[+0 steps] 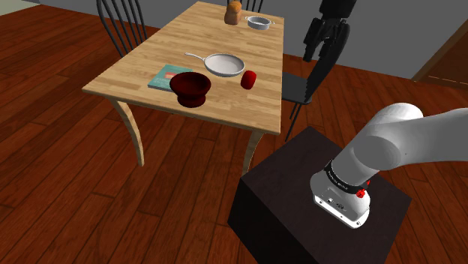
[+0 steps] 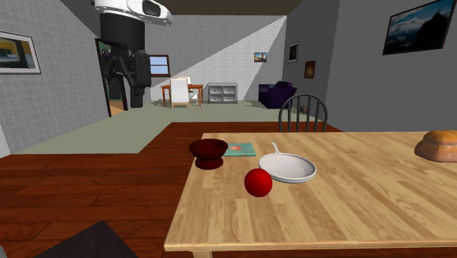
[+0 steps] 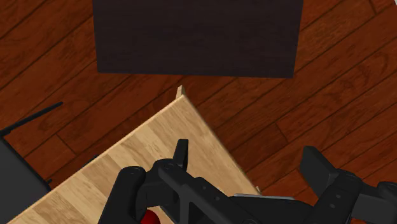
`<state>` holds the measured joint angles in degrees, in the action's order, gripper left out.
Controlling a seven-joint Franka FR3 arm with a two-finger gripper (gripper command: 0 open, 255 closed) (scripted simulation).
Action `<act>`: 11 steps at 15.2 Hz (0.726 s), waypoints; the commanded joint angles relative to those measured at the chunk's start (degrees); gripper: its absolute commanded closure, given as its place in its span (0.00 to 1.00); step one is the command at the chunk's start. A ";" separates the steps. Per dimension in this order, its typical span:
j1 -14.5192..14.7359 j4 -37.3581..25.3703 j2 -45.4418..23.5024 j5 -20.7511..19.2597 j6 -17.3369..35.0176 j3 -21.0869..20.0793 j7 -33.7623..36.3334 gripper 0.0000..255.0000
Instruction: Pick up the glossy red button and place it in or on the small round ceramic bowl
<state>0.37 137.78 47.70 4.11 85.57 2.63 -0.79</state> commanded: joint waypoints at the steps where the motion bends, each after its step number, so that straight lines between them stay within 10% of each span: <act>1: 0.00 0.00 0.00 0.00 0.00 0.00 0.00 0.00; 11: -3.60 0.04 -17.48 0.25 19.54 -4.09 11.73 0.00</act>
<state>-2.87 138.75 32.96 4.39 102.99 -0.99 9.52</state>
